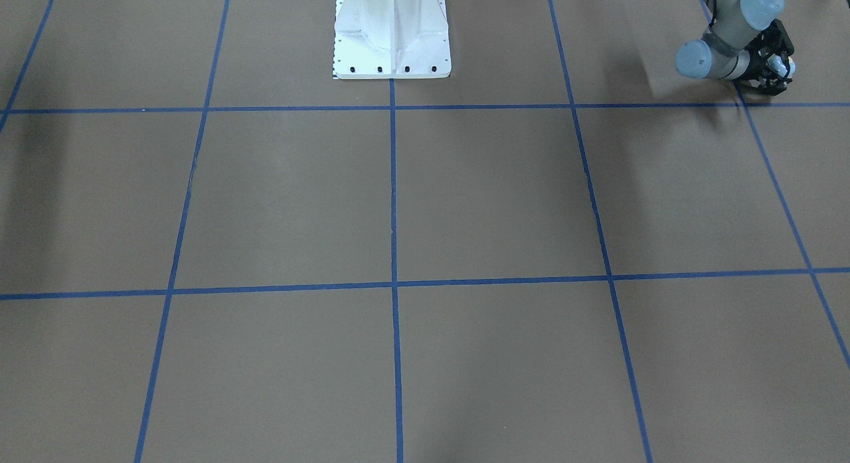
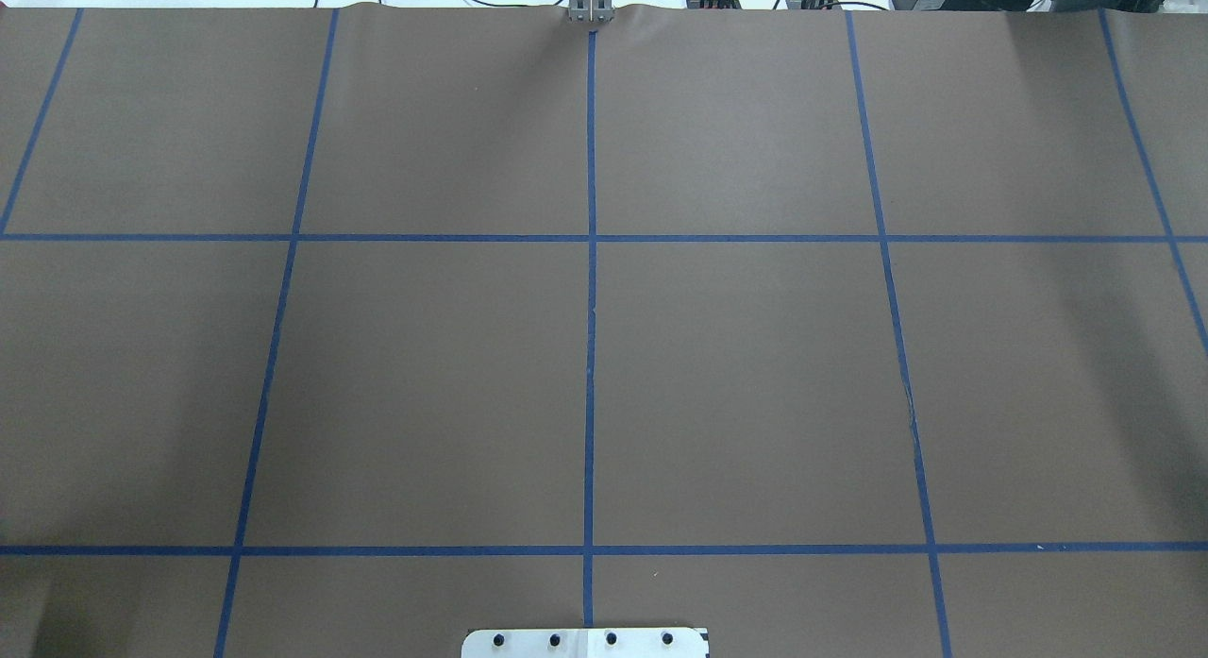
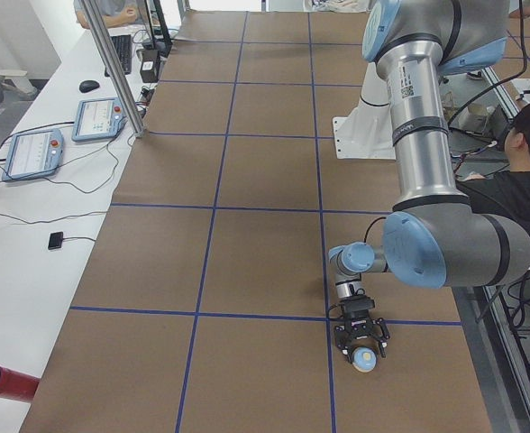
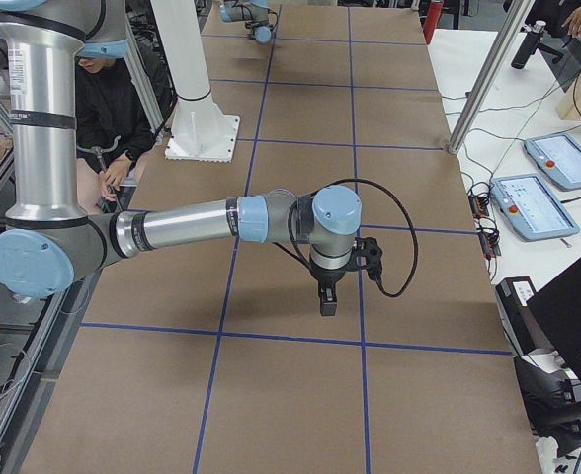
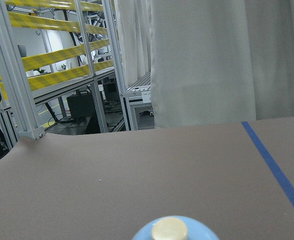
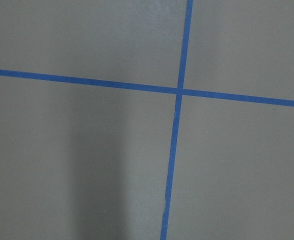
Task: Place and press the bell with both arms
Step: 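Carry the held bell with the left gripper toward the table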
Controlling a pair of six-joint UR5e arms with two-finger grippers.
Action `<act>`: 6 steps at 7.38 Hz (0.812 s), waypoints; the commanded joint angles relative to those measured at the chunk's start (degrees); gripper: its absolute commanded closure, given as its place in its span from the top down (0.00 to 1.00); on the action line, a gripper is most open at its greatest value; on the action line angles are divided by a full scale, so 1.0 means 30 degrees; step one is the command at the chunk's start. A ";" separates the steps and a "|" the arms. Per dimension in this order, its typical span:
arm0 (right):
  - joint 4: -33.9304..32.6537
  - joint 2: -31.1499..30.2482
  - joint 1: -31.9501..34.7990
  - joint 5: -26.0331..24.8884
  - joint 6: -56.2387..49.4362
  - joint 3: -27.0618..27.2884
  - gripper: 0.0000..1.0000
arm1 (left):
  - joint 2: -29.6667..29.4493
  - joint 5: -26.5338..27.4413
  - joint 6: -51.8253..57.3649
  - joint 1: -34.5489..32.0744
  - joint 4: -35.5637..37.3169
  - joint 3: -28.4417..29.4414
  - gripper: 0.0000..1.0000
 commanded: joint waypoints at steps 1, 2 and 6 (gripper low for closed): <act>0.0000 -0.0080 0.0000 -0.0001 0.0000 0.0022 1.00 | 0.0000 0.0024 -0.0318 0.0292 -0.0013 0.0418 0.49; 0.0000 -0.0109 0.0000 -0.0001 0.0000 0.0022 1.00 | 0.0116 0.0024 -0.0377 0.0497 0.0045 0.0419 0.03; 0.0000 -0.0051 0.0000 -0.0001 0.0000 0.0022 1.00 | 0.4079 -0.0005 0.2136 0.0733 -0.0071 -0.4414 0.00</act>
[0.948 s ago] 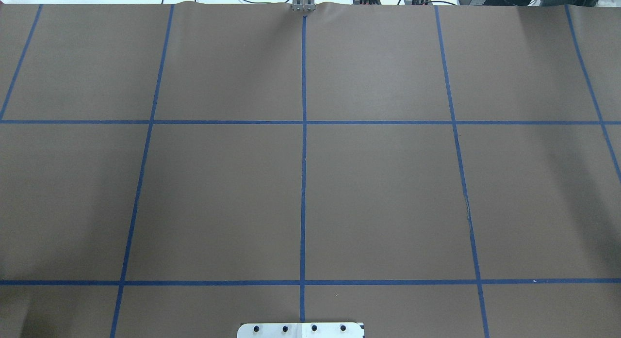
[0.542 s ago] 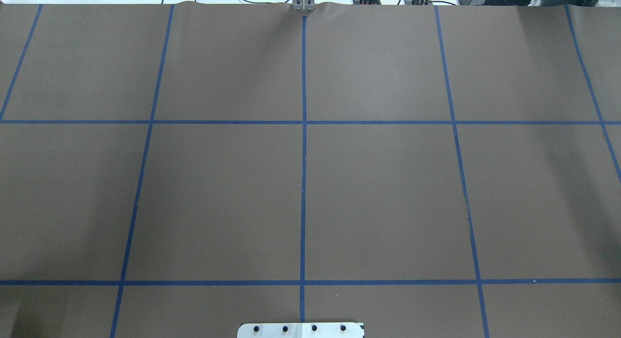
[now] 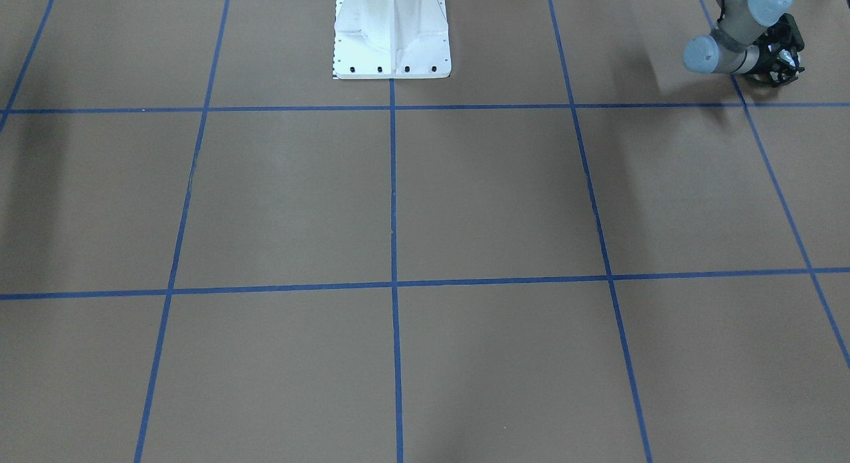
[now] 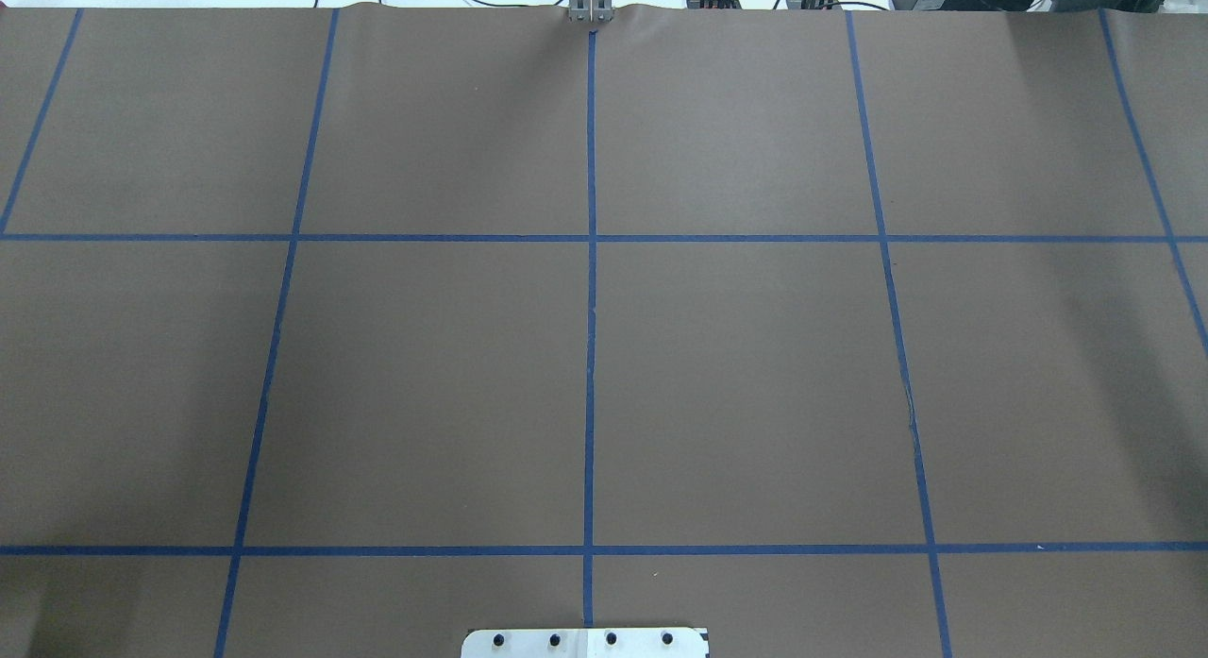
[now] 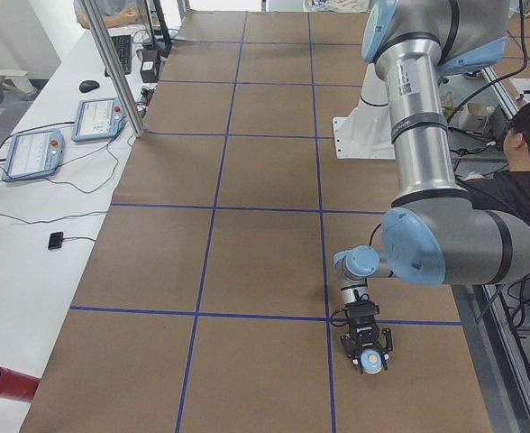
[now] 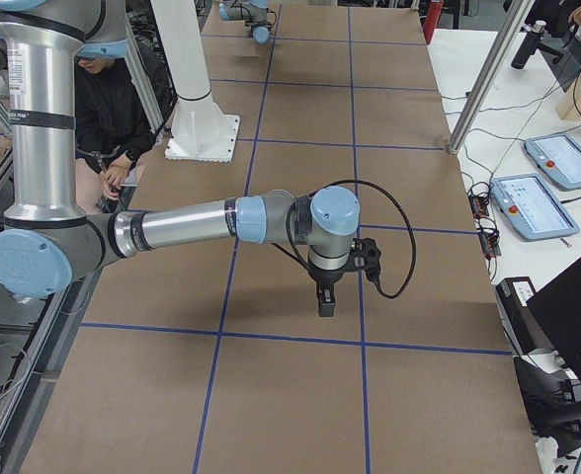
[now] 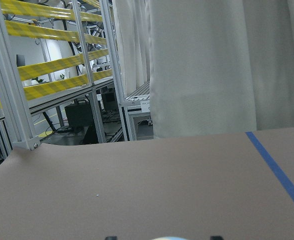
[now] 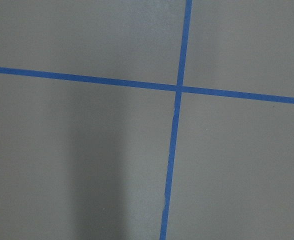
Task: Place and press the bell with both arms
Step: 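Carry the held bell with the left gripper toward the table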
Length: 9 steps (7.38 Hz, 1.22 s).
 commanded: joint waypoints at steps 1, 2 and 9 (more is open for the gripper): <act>0.0000 0.0014 0.0000 0.0000 0.0000 0.0000 1.00 | 0.3371 -0.0071 0.2664 -0.0030 0.0534 -0.5301 0.00; 0.0000 0.0043 0.0000 0.0000 0.0000 0.0000 1.00 | 0.3411 -0.0130 0.4769 -0.0320 0.2599 -0.6718 0.00; 0.0000 0.0132 -0.0029 -0.0410 0.0000 -0.0263 1.00 | -0.8143 0.6250 2.3027 -1.4144 0.6398 -0.6975 0.00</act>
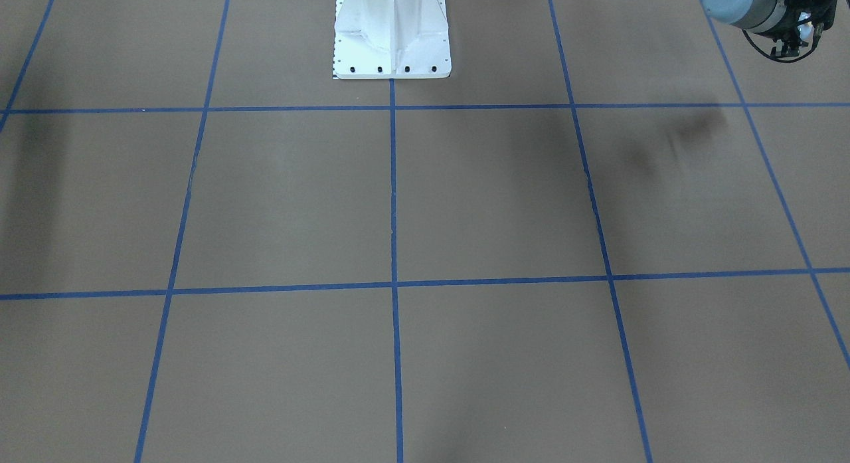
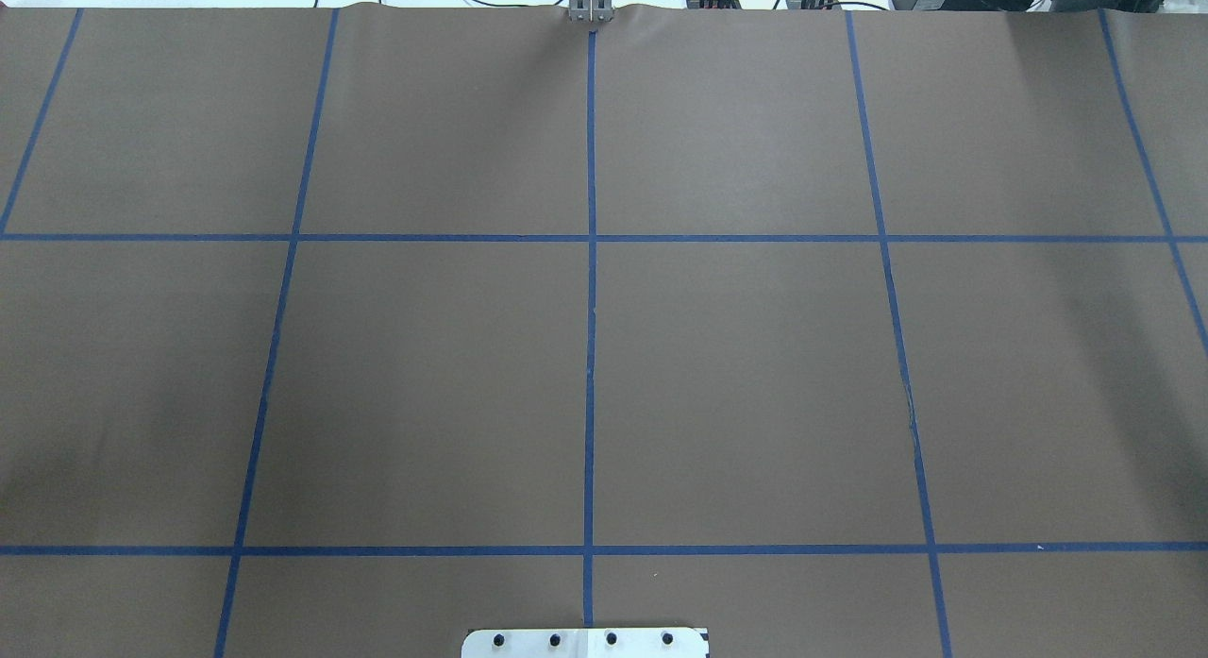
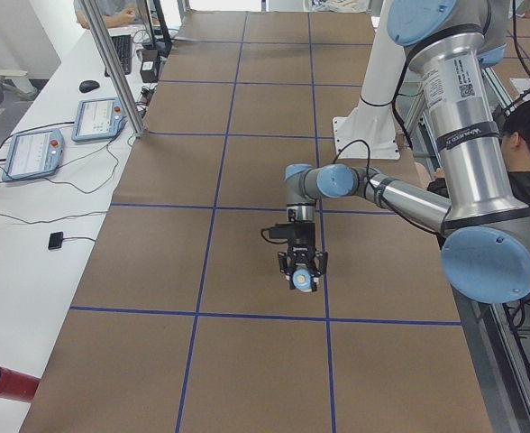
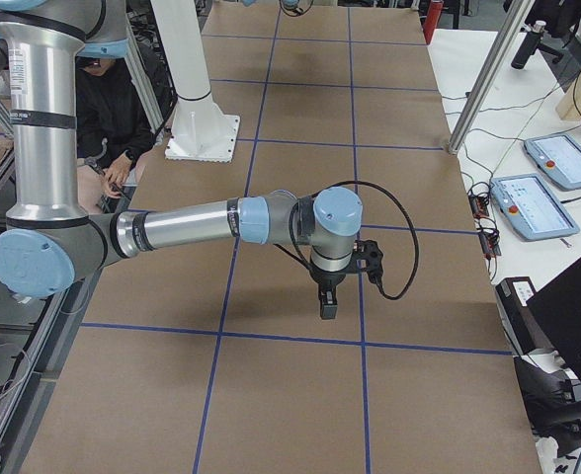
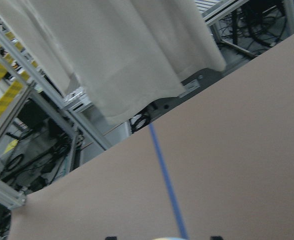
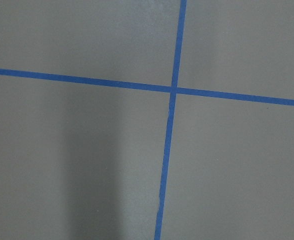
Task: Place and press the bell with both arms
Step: 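Carry the held bell with the left gripper toward the table, then reach the left arm over the table center holding the bell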
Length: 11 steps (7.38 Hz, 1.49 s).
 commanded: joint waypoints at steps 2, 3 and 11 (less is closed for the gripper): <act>0.0000 0.0026 -0.0024 0.0016 0.0011 -0.0025 1.00 | -0.6946 0.2819 0.7187 -0.2583 0.0485 0.1303 0.00; 0.0000 0.0026 0.0005 0.0016 0.0011 -0.0025 1.00 | -0.9114 0.2851 0.8482 -0.2559 0.0135 0.2116 0.00; 0.0000 0.0025 -0.0023 0.0222 0.0040 -0.0083 1.00 | -1.4222 0.2822 1.5724 -0.0071 -1.5567 0.7744 0.00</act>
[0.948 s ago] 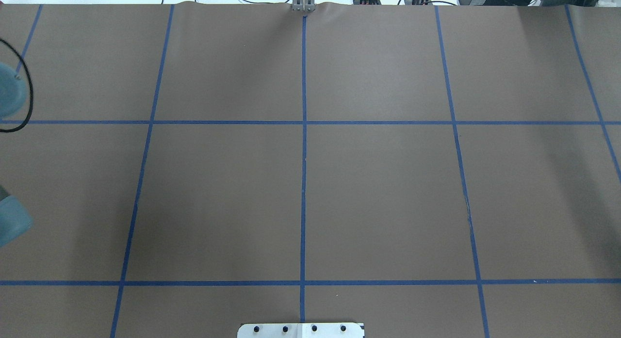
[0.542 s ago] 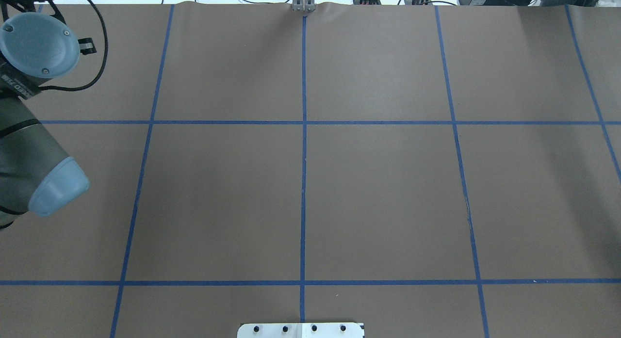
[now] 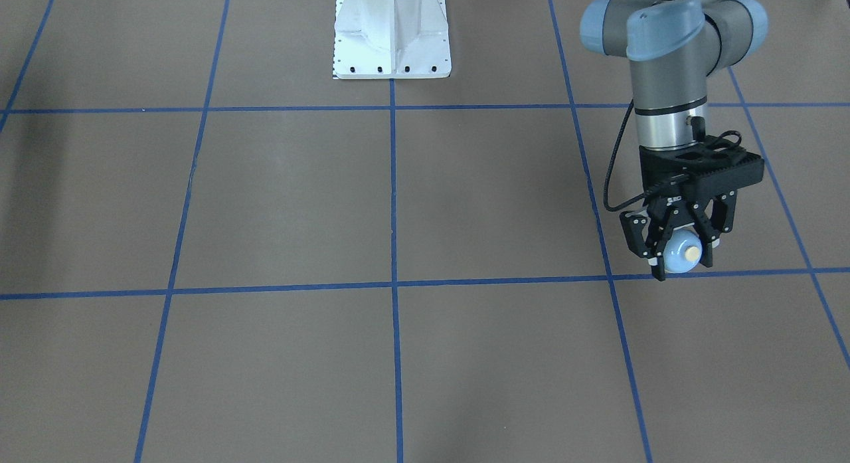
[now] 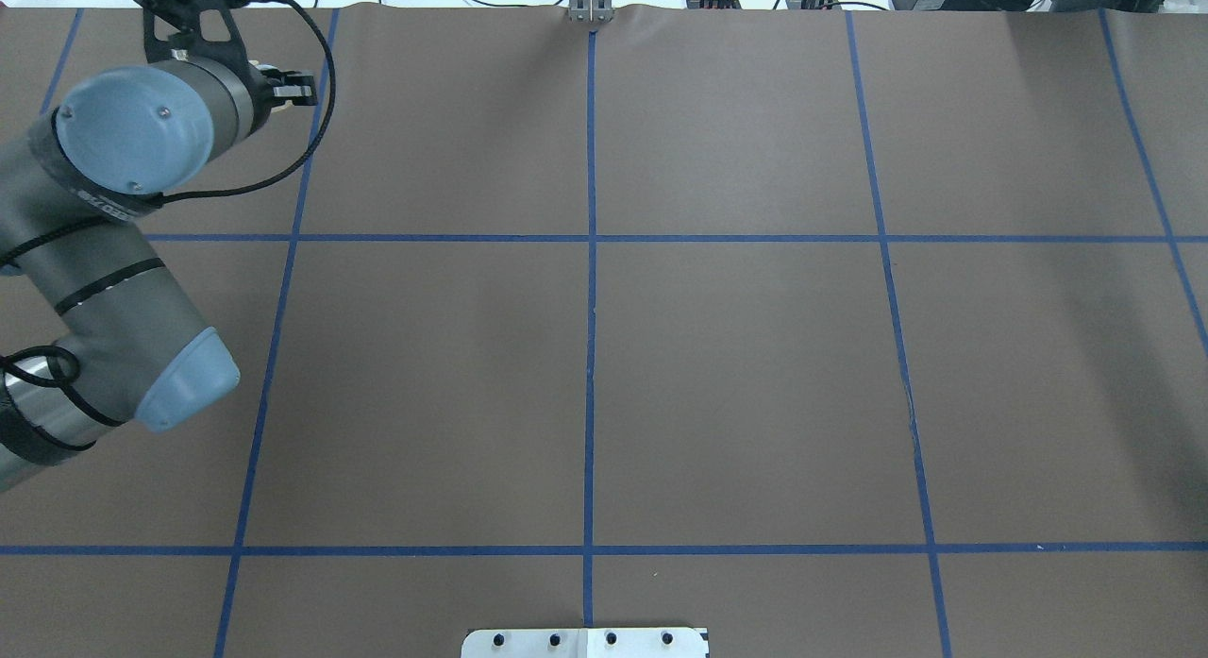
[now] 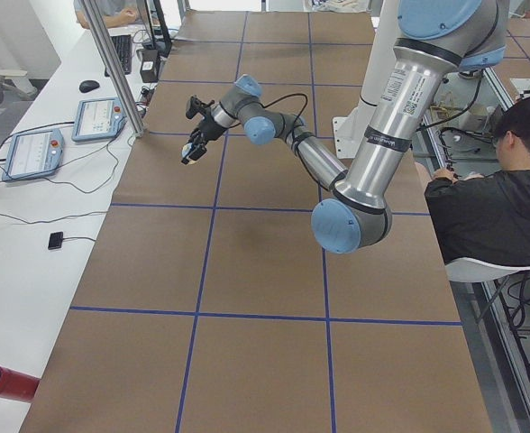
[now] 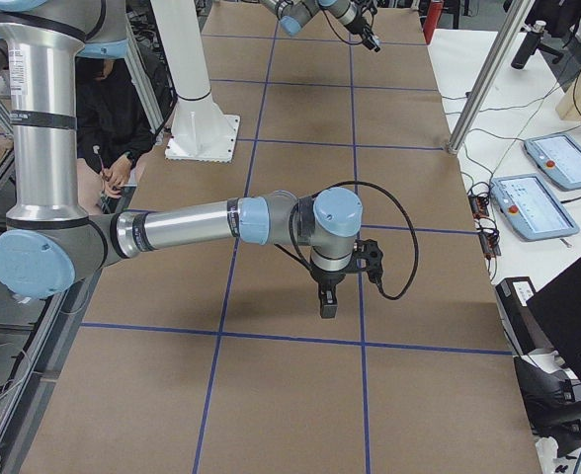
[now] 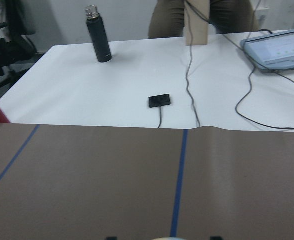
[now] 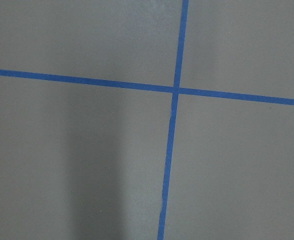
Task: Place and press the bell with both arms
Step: 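Reach the left arm over the table center holding the bell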
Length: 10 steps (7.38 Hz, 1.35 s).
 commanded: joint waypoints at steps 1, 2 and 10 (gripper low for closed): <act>-0.0026 -0.0019 -0.0020 -0.0009 0.0020 -0.0077 1.00 | -0.1423 0.0012 0.1523 0.1298 -0.2737 0.1362 0.00; -0.0027 -0.0019 -0.0020 0.0020 0.0020 -0.0048 1.00 | -0.2123 0.0041 0.1703 0.1769 -0.5917 0.3370 0.00; -0.0027 -0.0019 -0.0020 0.0050 0.0020 -0.0077 1.00 | -0.8304 0.5343 0.1676 0.6374 -1.4708 1.4510 0.00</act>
